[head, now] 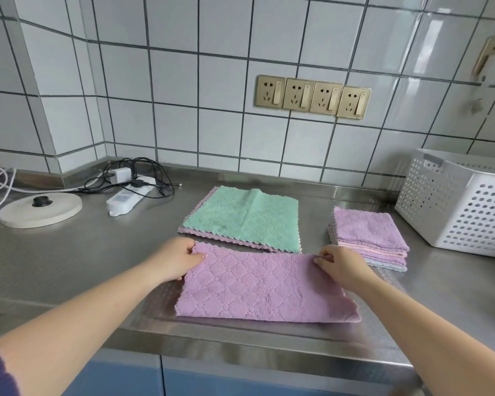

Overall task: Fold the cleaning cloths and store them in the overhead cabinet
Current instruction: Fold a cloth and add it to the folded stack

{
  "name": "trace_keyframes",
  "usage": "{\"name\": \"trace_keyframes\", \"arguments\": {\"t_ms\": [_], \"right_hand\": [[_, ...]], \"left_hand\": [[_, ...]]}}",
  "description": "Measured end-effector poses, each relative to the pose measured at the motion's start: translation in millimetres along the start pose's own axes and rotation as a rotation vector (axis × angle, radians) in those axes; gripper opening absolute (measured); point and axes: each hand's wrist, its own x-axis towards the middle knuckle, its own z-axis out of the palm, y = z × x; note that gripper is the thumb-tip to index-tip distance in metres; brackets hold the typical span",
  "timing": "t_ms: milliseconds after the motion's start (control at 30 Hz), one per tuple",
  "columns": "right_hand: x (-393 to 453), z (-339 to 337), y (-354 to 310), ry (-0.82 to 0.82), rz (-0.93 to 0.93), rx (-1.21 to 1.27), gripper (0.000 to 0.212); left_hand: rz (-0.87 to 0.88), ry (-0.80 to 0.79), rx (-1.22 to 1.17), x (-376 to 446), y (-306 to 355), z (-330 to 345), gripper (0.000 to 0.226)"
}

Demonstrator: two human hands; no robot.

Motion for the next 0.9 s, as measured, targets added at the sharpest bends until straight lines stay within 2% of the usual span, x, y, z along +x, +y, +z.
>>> {"name": "trace_keyframes", "arguments": {"t_ms": [100,167,233,267,333,367,500,600,633,733,833,900], "right_hand": [[2.6,4.5,1.7,0.018,0.007,-0.001,0.017],[3.0,5.9,2.2,0.028,0.003,0.007,0.019],[-0.5,6.2,2.0,0.042,0.002,0.024,0.027],[-2.3,6.5,0.9,0.063,-0.012,0.016,0.031],[-7.8,7.4,-3.0,0.118,-0.076,-0.035,0.036],[-11.1,8.0,-8.4,0.133,-0.123,-0.054,0.037],[-25.9,22.7,-48.0,0.052,-0.279,-0.114,0.048],[-35.0,43.9,-73.7,-0.003,-0.358,-0.123,0.061],[-36.8,50.6,-76.1,-0.016,-0.358,-0.127,0.059],[-38.8,63.9,-66.6,-0.054,-0.321,-0.162,0.053],[-41.2,64.2,-55.9,-0.057,-0.296,-0.226,0.079],[-41.5,62.2,-52.2,-0.099,-0.25,-0.27,0.072]], "left_hand": [[-0.002,0.023,-0.007,3.3,-1.2,3.4,0.045],[0.022,0.059,0.083,2.0,-0.1,4.9,0.042],[0.057,0.087,0.229,-3.9,6.7,3.2,0.022],[0.07,0.108,0.278,-6.4,8.8,2.9,0.024],[0.114,0.181,0.325,-12.2,14.9,7.4,0.052],[0.163,0.214,0.325,-15.5,19.3,10.4,0.057],[0.353,0.059,0.331,-30.3,52.3,35.4,0.05],[0.483,0.025,0.317,-32.6,76.5,60.3,0.044],[0.502,0.006,0.326,-32.6,80.2,67.5,0.044],[0.46,-0.079,0.372,-31.4,77.1,80.1,0.048],[0.442,-0.105,0.436,-31.5,72.1,79.2,0.049],[0.393,-0.145,0.477,-31.8,71.1,75.8,0.052]]}}
